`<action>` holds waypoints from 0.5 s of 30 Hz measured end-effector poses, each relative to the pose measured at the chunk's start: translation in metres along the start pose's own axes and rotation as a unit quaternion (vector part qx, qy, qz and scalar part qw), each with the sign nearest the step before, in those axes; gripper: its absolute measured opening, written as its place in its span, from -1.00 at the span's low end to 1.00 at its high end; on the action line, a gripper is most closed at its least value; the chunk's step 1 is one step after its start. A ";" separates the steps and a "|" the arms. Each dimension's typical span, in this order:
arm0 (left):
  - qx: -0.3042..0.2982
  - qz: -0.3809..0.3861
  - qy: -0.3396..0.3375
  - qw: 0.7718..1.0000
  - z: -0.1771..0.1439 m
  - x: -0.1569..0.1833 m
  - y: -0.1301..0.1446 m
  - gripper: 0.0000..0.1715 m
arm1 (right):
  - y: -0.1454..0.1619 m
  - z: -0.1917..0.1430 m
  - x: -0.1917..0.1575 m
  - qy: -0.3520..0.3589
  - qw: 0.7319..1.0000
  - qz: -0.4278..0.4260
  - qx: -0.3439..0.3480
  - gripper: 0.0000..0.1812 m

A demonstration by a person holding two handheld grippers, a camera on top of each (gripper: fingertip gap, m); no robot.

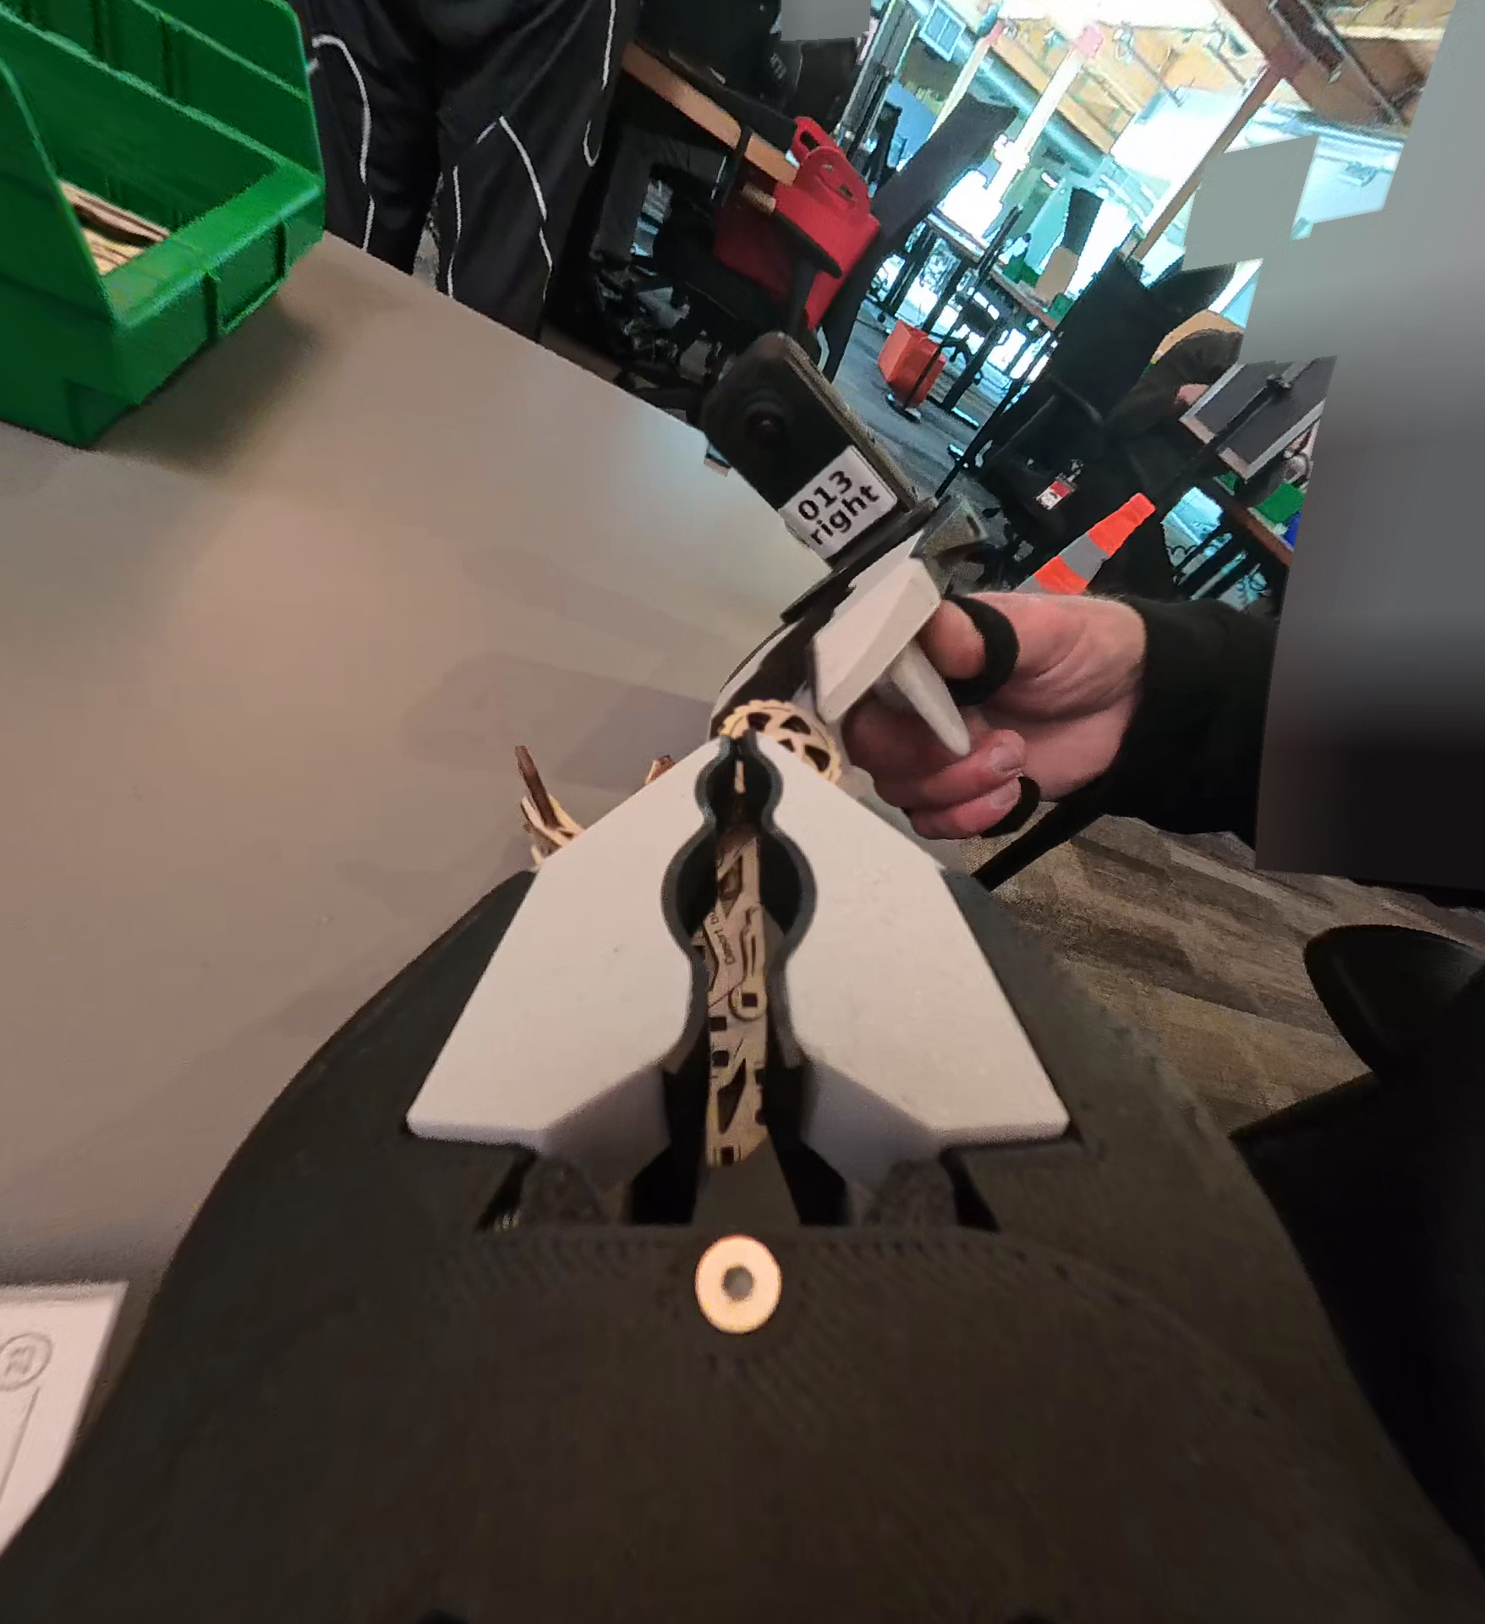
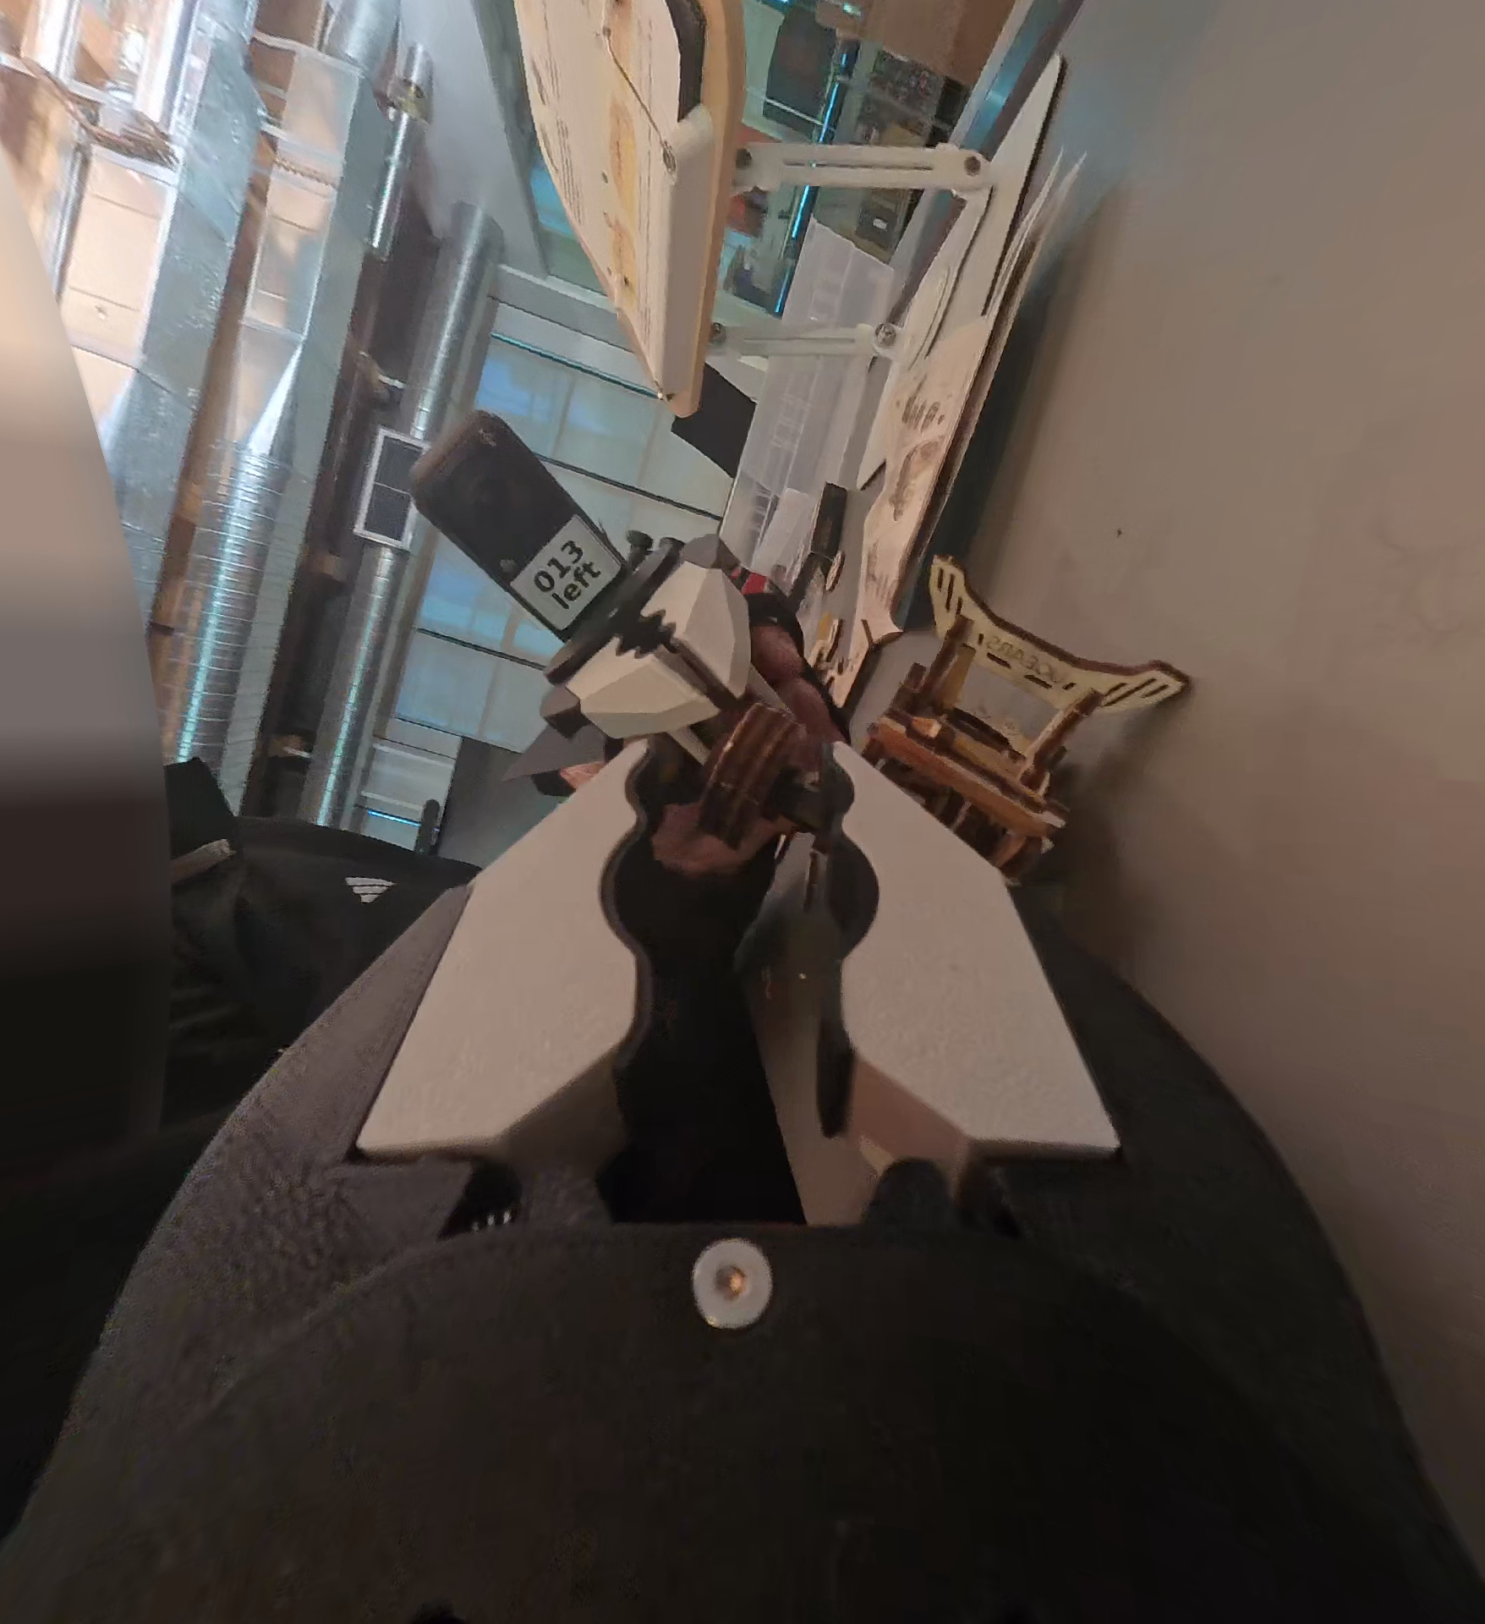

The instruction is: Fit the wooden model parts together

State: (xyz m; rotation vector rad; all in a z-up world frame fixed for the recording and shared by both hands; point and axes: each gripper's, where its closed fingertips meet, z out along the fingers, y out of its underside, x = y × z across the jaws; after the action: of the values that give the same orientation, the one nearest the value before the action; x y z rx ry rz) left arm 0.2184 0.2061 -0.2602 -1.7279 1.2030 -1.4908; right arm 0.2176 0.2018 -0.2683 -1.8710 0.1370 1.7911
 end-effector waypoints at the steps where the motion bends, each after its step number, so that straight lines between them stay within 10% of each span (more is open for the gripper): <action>1: -0.003 -0.002 -0.008 1.000 -0.003 -0.003 0.001 -0.93 | 0.001 -0.001 0.001 0.007 1.000 -0.011 -0.003 -0.63; 7: -0.090 -0.007 -0.042 0.995 -0.004 -0.009 0.036 -0.31 | 0.002 -0.013 -0.008 0.036 0.995 -0.093 -0.012 -0.55; 15: -0.149 0.010 -0.085 0.985 0.003 -0.012 0.063 -0.27 | 0.010 -0.009 -0.007 0.098 0.965 -0.239 -0.044 -0.55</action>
State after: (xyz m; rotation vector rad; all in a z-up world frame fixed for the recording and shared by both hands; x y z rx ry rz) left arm 0.2047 0.1881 -0.3201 -1.9833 1.4019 -1.1693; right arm 0.2207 0.1874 -0.2651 -1.9358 -0.3048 1.3033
